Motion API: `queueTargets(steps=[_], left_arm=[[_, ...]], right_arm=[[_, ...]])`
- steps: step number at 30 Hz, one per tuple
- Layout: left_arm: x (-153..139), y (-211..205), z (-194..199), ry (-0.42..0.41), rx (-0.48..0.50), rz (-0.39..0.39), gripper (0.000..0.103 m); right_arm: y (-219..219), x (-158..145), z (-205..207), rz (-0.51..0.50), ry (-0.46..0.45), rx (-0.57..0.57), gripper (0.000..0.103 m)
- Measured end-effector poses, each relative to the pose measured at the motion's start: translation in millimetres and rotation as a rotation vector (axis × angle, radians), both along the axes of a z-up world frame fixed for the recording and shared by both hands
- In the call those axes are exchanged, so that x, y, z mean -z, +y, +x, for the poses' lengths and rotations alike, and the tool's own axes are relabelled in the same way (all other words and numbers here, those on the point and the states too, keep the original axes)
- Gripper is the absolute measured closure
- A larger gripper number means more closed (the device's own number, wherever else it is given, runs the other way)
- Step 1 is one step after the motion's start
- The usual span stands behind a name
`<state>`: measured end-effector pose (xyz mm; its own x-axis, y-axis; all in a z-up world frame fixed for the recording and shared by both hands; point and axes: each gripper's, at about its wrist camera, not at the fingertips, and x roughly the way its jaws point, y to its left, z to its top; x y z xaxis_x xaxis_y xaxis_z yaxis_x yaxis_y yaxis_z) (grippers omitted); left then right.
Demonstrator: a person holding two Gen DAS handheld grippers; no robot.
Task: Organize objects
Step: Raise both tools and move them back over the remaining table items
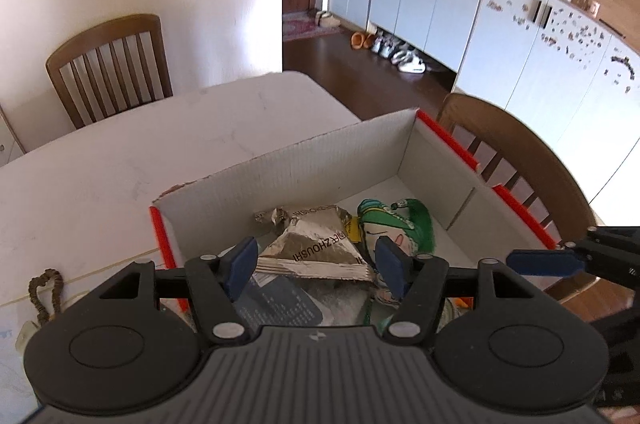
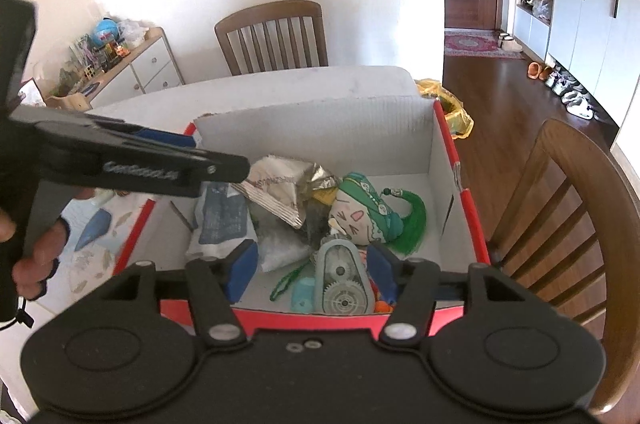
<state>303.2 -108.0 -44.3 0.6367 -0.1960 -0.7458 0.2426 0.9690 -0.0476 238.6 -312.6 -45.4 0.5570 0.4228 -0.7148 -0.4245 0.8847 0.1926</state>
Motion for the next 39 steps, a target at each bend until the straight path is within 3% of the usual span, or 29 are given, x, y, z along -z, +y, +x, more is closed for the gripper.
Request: queueTargets(steps=[10, 13, 19, 25, 34, 39], left_arm=[[-23.6, 23.5, -39.2, -0.055, -0.009, -0.058, 0.038], [-27.8, 32.3, -50.6, -0.078, -0.020, -0.063, 0.033], [-30.9, 51.5, -70.6, -0.097, -0.045, -0.074, 0.030], [-32.9, 77.8, -87.2, -0.110, -0.074, -0.073, 0.021], [-29.4, 127.0, -102.6, -0.112, -0.121, -0.069, 0.016], [-23.6, 158.8, -107.4, -0.115, -0.143, -0.069, 0.002]], right_arm=[[2.9, -15.4, -11.8, 0.038, -0.013, -0.004, 0.036], [7.4, -22.1, -16.3, 0.039, -0.030, -0.003, 0.026], [15.9, -31.7, -23.7, 0.063, -0.042, 0.004, 0.015], [35.0, -35.1, -30.6, 0.061, -0.058, 0.016, 0.004], [83.1, -35.0, -41.7, 0.051, -0.057, -0.020, 0.003], [111.3, -35.2, -42.3, 0.046, -0.051, -0.035, 0.003]])
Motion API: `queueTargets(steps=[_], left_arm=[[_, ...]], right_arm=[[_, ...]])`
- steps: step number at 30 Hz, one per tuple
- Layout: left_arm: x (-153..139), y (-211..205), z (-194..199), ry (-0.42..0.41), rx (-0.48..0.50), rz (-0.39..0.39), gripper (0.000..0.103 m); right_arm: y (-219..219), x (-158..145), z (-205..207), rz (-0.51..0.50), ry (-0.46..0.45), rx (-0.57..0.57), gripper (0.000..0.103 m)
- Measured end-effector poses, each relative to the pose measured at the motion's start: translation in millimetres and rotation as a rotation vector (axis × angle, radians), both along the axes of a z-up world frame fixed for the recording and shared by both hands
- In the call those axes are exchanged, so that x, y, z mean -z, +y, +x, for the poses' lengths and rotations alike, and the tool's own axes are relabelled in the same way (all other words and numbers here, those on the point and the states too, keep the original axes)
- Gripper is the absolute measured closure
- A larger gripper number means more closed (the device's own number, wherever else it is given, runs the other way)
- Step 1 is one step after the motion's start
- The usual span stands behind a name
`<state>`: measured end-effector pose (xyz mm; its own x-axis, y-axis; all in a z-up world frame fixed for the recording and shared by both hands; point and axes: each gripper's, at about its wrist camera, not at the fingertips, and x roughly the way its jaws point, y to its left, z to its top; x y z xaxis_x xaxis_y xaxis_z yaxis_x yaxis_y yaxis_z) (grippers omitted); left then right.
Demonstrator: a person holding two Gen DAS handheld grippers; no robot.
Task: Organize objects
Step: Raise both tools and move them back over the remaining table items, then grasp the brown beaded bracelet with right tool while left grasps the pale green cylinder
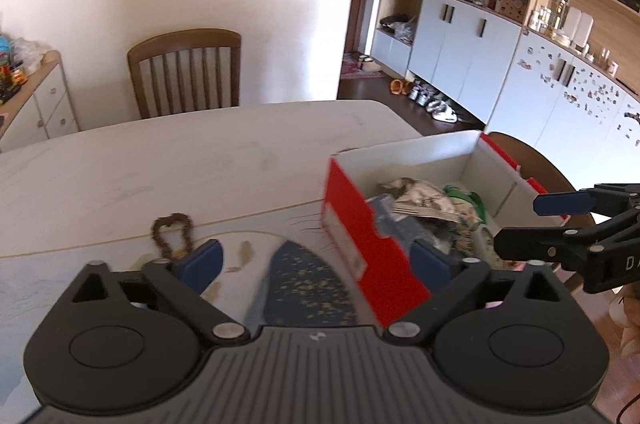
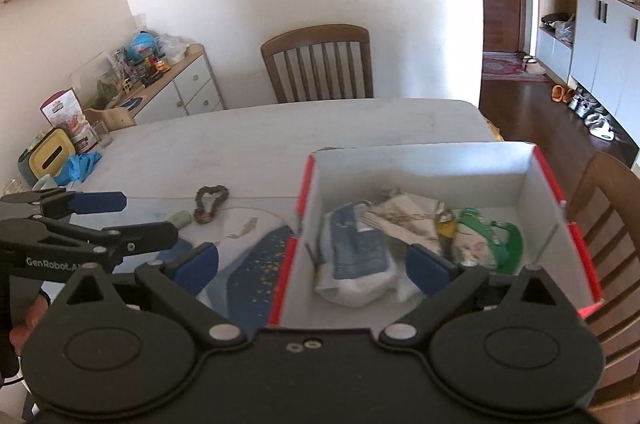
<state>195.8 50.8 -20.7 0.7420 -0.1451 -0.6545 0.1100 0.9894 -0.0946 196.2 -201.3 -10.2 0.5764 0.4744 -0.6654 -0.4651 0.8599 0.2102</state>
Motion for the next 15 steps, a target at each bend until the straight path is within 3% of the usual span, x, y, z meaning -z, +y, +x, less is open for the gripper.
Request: queueTargets(steps=[15], left_arm=[[26.9, 98.2, 6.3, 0.013, -0.069, -0.001, 0.000]], right_arm=[[97.2, 13.9, 22.1, -0.045, 0.046, -0.022, 0.003]])
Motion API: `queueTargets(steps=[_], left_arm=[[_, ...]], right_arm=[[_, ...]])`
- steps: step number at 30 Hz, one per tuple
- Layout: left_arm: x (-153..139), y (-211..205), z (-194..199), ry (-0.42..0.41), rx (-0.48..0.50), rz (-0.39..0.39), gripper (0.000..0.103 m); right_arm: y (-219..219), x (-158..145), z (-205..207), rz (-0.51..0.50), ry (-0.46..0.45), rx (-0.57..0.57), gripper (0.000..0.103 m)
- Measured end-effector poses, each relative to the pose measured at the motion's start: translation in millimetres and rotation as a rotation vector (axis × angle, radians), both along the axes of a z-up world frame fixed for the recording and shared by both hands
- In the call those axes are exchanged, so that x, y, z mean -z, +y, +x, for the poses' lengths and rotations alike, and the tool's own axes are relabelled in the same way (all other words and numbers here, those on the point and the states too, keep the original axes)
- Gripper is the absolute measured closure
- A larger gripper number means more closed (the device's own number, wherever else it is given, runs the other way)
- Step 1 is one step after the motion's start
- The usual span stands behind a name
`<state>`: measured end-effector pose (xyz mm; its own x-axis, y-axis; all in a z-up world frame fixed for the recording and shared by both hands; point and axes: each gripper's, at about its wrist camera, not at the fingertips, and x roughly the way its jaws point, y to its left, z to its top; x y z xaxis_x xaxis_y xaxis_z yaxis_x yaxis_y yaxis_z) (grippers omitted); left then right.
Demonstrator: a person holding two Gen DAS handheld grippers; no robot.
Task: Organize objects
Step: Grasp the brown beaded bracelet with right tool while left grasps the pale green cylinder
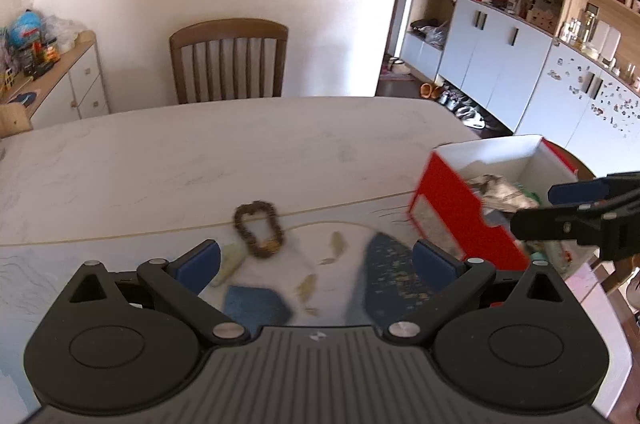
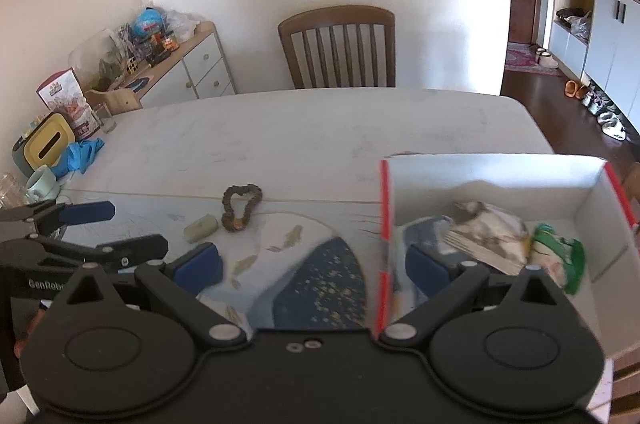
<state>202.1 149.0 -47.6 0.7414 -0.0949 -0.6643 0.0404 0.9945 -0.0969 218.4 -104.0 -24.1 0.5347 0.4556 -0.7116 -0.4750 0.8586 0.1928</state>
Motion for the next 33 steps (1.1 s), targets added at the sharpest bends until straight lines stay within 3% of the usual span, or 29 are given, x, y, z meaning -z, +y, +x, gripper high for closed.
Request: queueTargets(steps=[15, 33], left_arm=[[53.4, 75.3, 30.0, 0.042, -0.009, -0.020, 0.000], [110.2, 79.6, 74.5, 0.056, 0.046, 0.016, 0.001]], right_arm=[[104.0, 30.0, 43.8, -0.046, 0.068, -0.028, 0.003], [183.4, 98.6, 93.1, -0.140, 0.175, -0.057, 0.005]])
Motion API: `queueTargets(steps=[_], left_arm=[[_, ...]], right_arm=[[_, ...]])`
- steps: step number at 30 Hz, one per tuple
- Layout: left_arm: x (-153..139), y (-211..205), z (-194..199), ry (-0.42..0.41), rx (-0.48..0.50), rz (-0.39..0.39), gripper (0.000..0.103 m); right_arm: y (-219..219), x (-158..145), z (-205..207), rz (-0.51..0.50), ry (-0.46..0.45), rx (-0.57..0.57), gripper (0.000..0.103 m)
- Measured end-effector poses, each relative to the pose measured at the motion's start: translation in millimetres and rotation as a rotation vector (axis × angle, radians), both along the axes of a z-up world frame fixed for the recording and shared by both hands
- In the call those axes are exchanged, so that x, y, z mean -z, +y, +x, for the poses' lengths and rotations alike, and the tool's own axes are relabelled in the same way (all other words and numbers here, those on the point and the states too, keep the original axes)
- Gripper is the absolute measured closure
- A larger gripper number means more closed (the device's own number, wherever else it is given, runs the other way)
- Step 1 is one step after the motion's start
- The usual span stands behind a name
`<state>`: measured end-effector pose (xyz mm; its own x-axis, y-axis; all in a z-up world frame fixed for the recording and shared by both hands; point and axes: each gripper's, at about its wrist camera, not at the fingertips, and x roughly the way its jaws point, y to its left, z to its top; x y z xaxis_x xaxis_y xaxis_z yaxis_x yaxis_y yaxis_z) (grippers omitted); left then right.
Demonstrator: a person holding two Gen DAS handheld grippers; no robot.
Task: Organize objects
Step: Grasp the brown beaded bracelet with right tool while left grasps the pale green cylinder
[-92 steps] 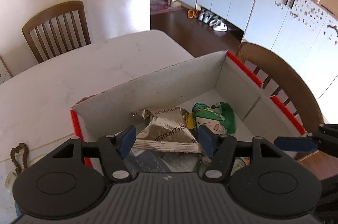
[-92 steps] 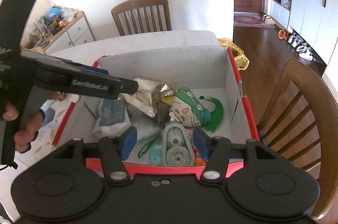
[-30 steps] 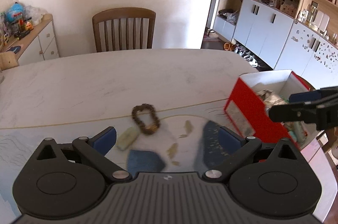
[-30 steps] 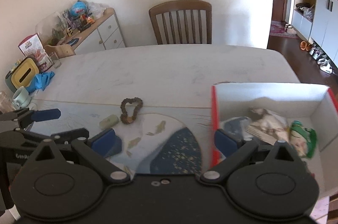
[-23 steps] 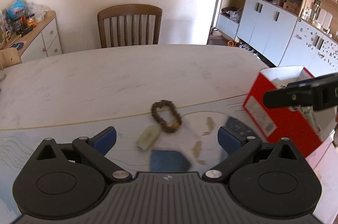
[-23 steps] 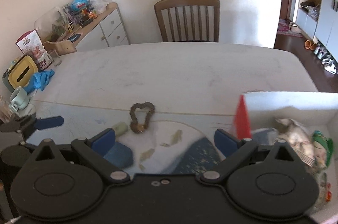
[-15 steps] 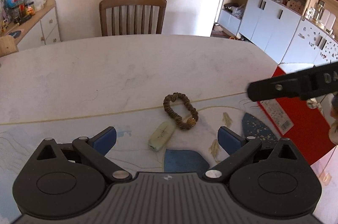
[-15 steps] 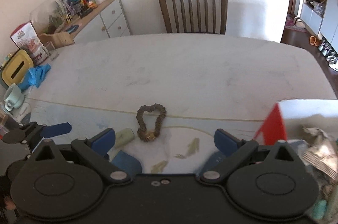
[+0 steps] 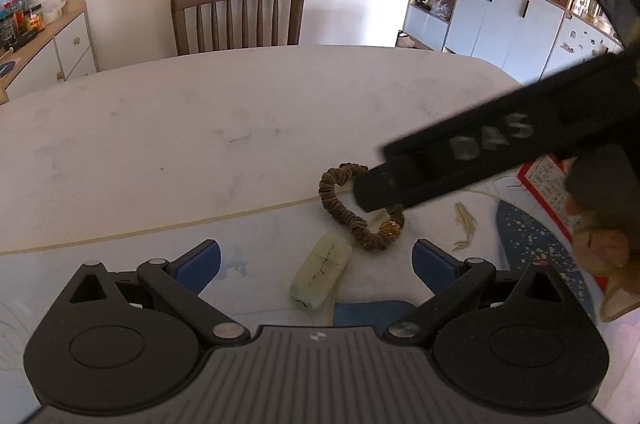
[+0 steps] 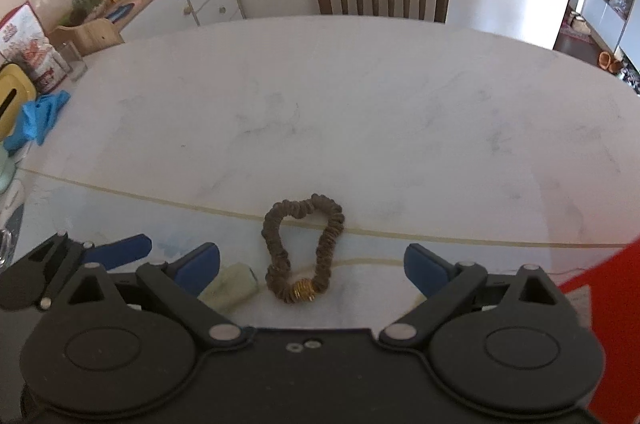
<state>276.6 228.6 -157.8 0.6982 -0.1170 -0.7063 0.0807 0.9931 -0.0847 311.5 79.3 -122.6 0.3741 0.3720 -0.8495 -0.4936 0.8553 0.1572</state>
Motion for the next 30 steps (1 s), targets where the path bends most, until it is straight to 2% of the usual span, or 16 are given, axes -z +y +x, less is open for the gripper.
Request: queueTargets(steps=[10, 16, 18, 26, 29, 30], left_arm=[[15.8, 2.7, 2.7, -0.011, -0.009, -0.012, 0.003], [16.6, 0.8, 6.0, -0.004, 0.018, -0.027, 0.017], [18.0, -0.7, 7.2, 0.002, 0.021, -0.027, 0.028], [20.2, -9.8, 3.3, -0.011, 0.039, -0.002, 0.054], [19.8, -11.3, 0.9, -0.011, 0.037, -0.002, 0.065], [19.5, -11.1, 0.2, -0.010, 0.032, 0.000, 0.070]], right_arm=[[25.4, 22.7, 13.7, -0.056, 0.019, -0.018, 0.011], [32.6, 30.4, 17.6, -0.091, 0.027, -0.032, 0.020], [35.0, 31.3, 17.7, -0.104, 0.014, -0.041, 0.021], [40.4, 30.4, 14.8, -0.141, -0.034, -0.063, 0.048], [42.5, 29.8, 13.8, -0.159, -0.043, -0.070, 0.060], [42.9, 29.2, 13.9, -0.161, -0.042, -0.070, 0.067]])
